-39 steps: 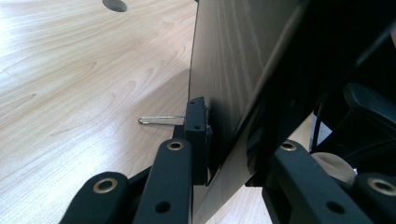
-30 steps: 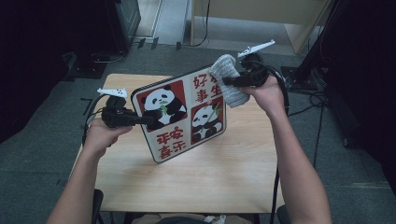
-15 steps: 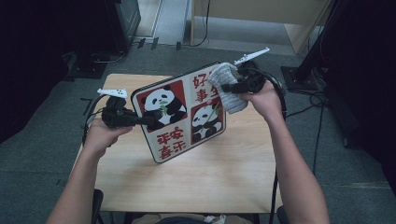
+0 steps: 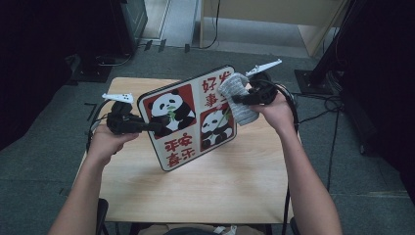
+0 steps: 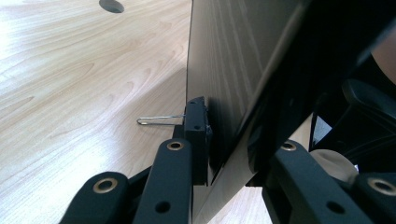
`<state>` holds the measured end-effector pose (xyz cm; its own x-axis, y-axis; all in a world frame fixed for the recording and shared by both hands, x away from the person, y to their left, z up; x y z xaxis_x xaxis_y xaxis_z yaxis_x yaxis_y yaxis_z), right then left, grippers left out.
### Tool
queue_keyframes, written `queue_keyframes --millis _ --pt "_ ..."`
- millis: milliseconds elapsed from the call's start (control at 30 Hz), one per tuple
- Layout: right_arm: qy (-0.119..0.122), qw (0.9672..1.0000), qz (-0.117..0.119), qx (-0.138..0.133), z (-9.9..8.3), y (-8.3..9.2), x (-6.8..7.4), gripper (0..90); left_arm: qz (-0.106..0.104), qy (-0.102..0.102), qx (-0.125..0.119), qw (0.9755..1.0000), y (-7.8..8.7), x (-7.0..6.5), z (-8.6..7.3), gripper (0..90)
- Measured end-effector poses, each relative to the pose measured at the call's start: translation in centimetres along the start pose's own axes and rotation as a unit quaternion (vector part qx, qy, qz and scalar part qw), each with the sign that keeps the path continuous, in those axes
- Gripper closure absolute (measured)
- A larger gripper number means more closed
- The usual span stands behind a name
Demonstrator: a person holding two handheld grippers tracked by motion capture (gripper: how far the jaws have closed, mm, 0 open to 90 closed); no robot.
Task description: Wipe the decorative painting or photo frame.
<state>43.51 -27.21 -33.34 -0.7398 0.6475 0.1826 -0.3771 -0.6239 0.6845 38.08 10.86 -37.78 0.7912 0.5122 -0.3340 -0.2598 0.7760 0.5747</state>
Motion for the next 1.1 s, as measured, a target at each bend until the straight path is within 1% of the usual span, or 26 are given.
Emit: queue_keyframes --millis 100,367,600,800,1100 --pt "-0.002 1.0000 0.003 -0.004 -0.5 -0.1 0.0 66.3 0.001 0.001 0.000 1.0000 0.0 0.0 0.0 77.9" --pt "-0.003 1.0000 0.007 -0.003 -1.3 -0.5 0.0 66.3 0.001 0.002 -0.001 1.0000 0.0 0.0 0.0 78.0" --pt "-0.008 0.9999 0.011 0.003 -2.1 -0.9 0.0 66.3 0.000 0.002 -0.001 1.0000 0.0 0.1 0.0 77.9" --pt "-0.011 0.9997 0.019 0.005 -2.8 -1.5 0.0 66.3 0.000 0.001 -0.001 1.0000 0.0 0.0 0.0 77.9" --pt "-0.022 0.9994 0.024 0.013 -4.2 -2.4 0.0 66.3 -0.001 0.000 -0.001 1.0000 0.0 0.0 0.0 77.8"
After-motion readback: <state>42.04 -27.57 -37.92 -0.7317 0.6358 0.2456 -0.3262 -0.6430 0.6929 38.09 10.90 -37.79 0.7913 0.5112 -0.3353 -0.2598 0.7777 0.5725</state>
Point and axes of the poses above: each handheld gripper's, and its own axes: y roughly backward along the jaws, z roughly out of its top, x roughly to its left, the point moved 3 cm from there along -y, roughly forward along the jaws, and after that the axes turned 8 degrees about z, right-handed, at the moved point
